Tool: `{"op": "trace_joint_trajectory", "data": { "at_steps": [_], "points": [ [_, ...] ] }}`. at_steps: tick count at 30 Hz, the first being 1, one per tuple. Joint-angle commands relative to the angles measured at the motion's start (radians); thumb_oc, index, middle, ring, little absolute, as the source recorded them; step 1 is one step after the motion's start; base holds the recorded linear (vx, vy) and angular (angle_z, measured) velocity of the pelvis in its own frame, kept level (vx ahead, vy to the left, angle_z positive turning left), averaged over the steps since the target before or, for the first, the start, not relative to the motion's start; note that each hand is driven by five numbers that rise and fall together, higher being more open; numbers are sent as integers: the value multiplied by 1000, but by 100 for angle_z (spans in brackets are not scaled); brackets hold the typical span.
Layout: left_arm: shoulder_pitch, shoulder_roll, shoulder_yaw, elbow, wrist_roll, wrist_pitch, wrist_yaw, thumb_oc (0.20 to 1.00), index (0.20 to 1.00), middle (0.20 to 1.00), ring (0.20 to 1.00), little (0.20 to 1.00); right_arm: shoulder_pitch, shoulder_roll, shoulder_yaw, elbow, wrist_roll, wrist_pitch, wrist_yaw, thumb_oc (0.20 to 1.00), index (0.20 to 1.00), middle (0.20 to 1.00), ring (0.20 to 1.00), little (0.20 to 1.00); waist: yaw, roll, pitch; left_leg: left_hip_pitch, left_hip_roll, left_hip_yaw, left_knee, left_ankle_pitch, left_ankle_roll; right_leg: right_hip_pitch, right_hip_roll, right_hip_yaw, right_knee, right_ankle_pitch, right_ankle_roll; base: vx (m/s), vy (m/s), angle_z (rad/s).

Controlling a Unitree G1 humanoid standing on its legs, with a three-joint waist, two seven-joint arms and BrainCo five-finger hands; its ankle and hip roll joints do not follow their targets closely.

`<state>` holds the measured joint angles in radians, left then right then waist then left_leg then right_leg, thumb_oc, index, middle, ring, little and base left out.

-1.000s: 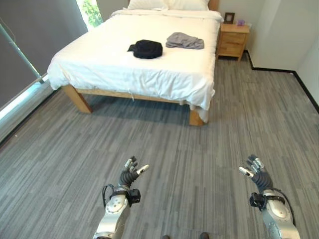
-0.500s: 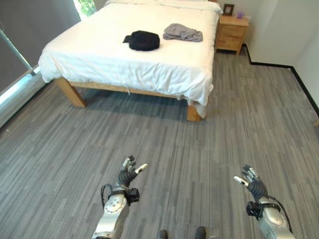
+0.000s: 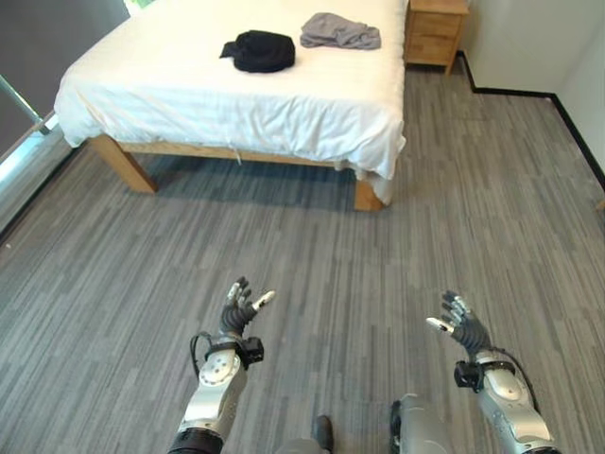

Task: Pick up bed clothes into laundry basket.

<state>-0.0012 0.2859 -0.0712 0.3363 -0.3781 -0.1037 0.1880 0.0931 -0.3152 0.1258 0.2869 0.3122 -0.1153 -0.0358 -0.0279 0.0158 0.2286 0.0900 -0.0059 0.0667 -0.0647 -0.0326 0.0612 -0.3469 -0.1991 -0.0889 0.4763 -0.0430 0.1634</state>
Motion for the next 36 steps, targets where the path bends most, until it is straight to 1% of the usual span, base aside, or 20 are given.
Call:
{"op": "trace_joint_trajectory", "data": {
  "at_steps": [1,2,6,11,12,13,14,16,19,22,23,26,28,29,30,31,32,33,34,36],
  "points": [
    [-38,43,-2,-25,15,-36,-20,1000,1000,1000,1000,1000,-2,7,-25,-22,-3,-32,4,1000,1000,1000,1000,1000,-40,-14,-17,121,26,-97,-23,-72,-81,46,30,-23,-244,167,36,534,-192,23],
    [-49,35,-14,-14,24,-34,-29,1000,1000,1000,1000,1000,5,8,-30,-9,8,-33,2,1000,1000,1000,1000,1000,-63,-22,-22,157,32,-119,-23,-96,-98,29,42,-20,-386,193,45,427,-152,37],
    [-47,22,-21,-1,37,-33,-34,1000,1000,1000,1000,1000,14,4,-28,-14,2,-28,8,1000,1000,1000,1000,1000,-84,-13,-34,223,65,-140,-23,-136,-123,18,51,-42,-468,240,64,399,-171,48],
    [-20,3,-25,-10,29,-34,-46,1000,1000,1000,1000,1000,-7,-25,-12,-3,7,-26,26,1000,1000,1000,1000,1000,-76,9,-59,197,111,-145,150,-21,-173,77,86,-96,-433,224,15,327,-199,22],
    [-17,-4,-28,-11,13,-37,-51,1000,1000,1000,1000,1000,-8,-38,-8,-6,13,-24,34,1000,1000,1000,1000,1000,-70,17,-58,168,115,-146,246,43,-193,112,103,-98,-434,204,-1,362,-293,-28],
    [-5,-19,-22,-11,-19,-36,-52,1000,1000,1000,1000,1000,-4,-61,-8,-20,35,-25,41,1000,1000,1000,1000,1000,-63,-5,-53,65,101,-138,513,188,-223,181,106,-103,-445,167,-48,517,-453,-27],
    [-6,-20,-24,-10,-40,-33,-61,1000,1000,1000,1000,1000,5,-74,-17,-31,51,-28,42,1000,1000,1000,1000,1000,-55,-28,-37,-10,101,-116,655,241,-232,232,107,-94,-462,143,-78,528,-537,-18],
    [-13,-16,-31,-15,-21,-23,-66,1000,1000,1000,1000,1000,10,-90,-29,-25,70,-26,30,1000,1000,1000,1000,1000,-31,-61,-1,-107,98,-72,811,204,-205,302,115,-70,-464,91,-107,417,-405,8],
    [-11,-22,-33,-26,-39,-21,-75,1000,1000,1000,1000,1000,14,-101,-50,-1,77,-18,19,1000,1000,1000,1000,1000,3,-66,9,-256,100,-19,727,164,-188,394,119,-55,-505,57,-103,428,-211,-20],
    [11,-20,-25,-36,-46,-37,-82,1000,1000,1000,1000,1000,33,-87,-80,5,103,-26,23,1000,1000,1000,1000,1000,38,-58,-8,-323,116,47,473,165,-182,468,129,-52,-534,17,-86,677,-85,-10],
    [32,-37,-1,-40,-80,-54,-76,1000,1000,1000,1000,1000,48,-80,-84,19,88,-29,21,1000,1000,1000,1000,1000,75,-31,-38,-323,88,97,119,219,-171,549,167,-43,-558,-23,-70,827,-22,-40],
    [46,-42,41,-54,-82,-69,-52,1000,1000,1000,1000,1000,60,-70,-95,12,69,-28,22,1000,1000,1000,1000,1000,89,-38,-64,-315,85,164,16,286,-181,621,175,-26,-564,-51,-59,802,-13,-31],
    [70,-27,77,-66,-46,-74,-38,1000,1000,1000,1000,1000,59,-54,-93,6,53,-23,34,1000,1000,1000,1000,1000,96,-52,-95,-300,79,207,82,242,-147,657,139,-17,-531,-77,-39,695,84,-38],
    [76,-18,85,-62,-13,-68,-34,1000,1000,1000,1000,1000,55,-42,-90,15,48,-20,35,1000,1000,1000,1000,1000,107,-75,-109,-295,67,219,102,214,-128,648,103,-11,-462,-41,-17,619,165,-15],
    [72,-4,95,-68,-8,-64,-19,1000,1000,1000,1000,1000,41,-24,-85,14,62,-20,30,1000,1000,1000,1000,1000,112,-99,-108,-254,40,241,103,166,-91,589,56,-12,-270,73,32,564,205,-27],
    [76,-3,102,-72,-13,-65,-17,1000,1000,1000,1000,1000,34,-10,-85,22,81,-25,34,1000,1000,1000,1000,1000,115,-99,-99,-220,31,251,91,146,-69,521,38,-13,-122,183,64,518,244,-29],
    [75,6,110,-82,-12,-60,-20,1000,1000,1000,1000,1000,32,-6,-83,12,81,-25,40,1000,1000,1000,1000,1000,112,-88,-93,-181,34,256,74,129,-56,468,30,-11,-15,259,70,515,251,-31],
    [65,23,106,-83,-1,-61,-22,1000,1000,1000,1000,1000,35,-8,-82,11,65,-19,38,1000,1000,1000,1000,1000,90,-59,-76,-108,42,234,48,100,-40,373,21,-36,86,275,57,569,206,-7],
    [59,30,106,-78,3,-61,-21,1000,1000,1000,1000,1000,37,-6,-85,10,61,-20,36,1000,1000,1000,1000,1000,72,-53,-64,-70,34,216,34,87,-38,326,-9,-61,109,242,39,559,129,56],
    [39,39,101,-67,-4,-62,-29,1000,1000,1000,1000,1000,47,-13,-97,14,61,-14,39,1000,1000,1000,1000,1000,33,-40,-56,-9,32,164,17,61,-55,235,-36,-103,-30,173,12,612,-65,115]
  ]
}}
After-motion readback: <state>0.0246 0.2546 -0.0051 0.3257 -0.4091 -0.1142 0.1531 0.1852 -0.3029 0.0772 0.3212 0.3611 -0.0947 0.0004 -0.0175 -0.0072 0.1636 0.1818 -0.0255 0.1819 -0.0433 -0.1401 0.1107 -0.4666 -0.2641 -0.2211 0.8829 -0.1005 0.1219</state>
